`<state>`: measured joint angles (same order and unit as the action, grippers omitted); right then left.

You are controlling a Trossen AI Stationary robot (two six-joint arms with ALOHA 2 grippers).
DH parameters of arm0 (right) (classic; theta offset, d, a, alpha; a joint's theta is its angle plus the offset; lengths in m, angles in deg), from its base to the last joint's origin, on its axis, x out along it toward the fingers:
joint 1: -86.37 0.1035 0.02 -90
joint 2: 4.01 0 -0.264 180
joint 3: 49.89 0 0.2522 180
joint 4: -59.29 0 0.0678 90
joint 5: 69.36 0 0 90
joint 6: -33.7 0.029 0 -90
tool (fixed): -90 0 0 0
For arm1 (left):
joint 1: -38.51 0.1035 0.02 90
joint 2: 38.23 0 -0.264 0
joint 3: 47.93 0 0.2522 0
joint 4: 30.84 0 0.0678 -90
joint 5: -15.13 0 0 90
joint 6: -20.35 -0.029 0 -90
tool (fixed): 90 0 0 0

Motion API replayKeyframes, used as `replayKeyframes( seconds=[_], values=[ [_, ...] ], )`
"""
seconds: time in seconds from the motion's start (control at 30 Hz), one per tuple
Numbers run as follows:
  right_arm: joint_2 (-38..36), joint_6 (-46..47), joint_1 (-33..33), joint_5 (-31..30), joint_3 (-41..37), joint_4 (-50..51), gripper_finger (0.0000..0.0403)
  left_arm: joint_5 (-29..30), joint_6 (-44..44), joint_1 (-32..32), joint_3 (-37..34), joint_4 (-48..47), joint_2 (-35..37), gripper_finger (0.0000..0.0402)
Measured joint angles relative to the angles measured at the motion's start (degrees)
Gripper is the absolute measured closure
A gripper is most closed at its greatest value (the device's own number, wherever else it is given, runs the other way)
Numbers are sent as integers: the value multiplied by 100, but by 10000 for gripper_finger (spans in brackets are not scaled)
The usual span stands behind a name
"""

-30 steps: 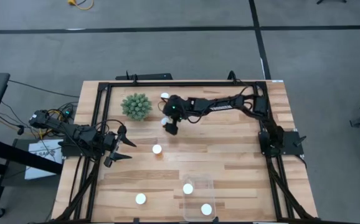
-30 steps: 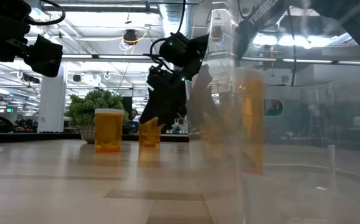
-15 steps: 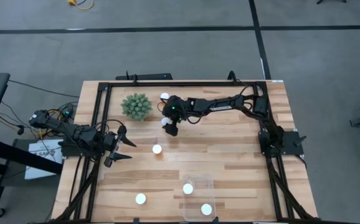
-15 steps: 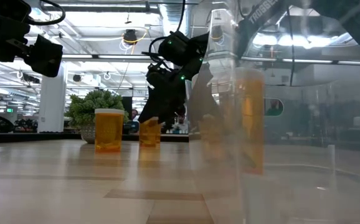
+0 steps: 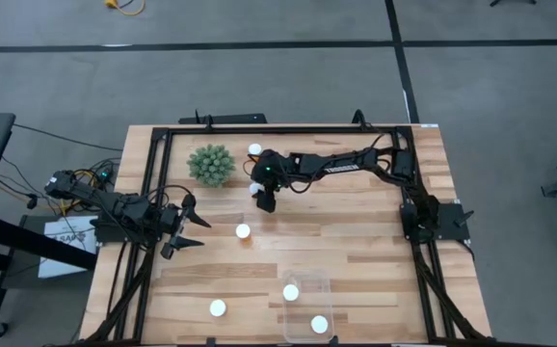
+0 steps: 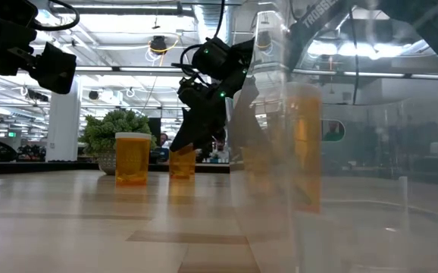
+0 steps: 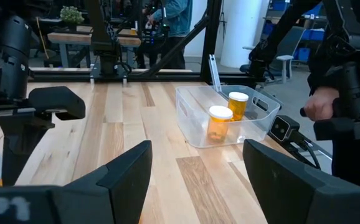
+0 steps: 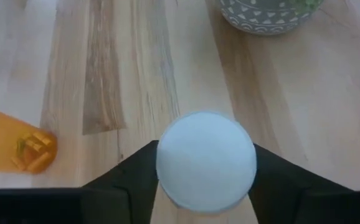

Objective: Pick and place pill bottles into a basket
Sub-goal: Put the orange pill bottle into the transparent bin

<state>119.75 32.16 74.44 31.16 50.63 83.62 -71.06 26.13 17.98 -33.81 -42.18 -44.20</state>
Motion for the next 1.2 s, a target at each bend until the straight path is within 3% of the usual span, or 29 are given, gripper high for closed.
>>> replayKeyframes(
  seconds=[0.6,0.83,1.2],
  values=[
    [-115,-116,201,9,-5,366,273,1,1,-1,1,0,0,159],
    [-457,-414,257,-9,-11,755,294,0,0,-1,0,0,-2,159],
    [-1301,-658,295,-48,-9,1666,295,2,2,-1,0,0,0,159]
  ],
)
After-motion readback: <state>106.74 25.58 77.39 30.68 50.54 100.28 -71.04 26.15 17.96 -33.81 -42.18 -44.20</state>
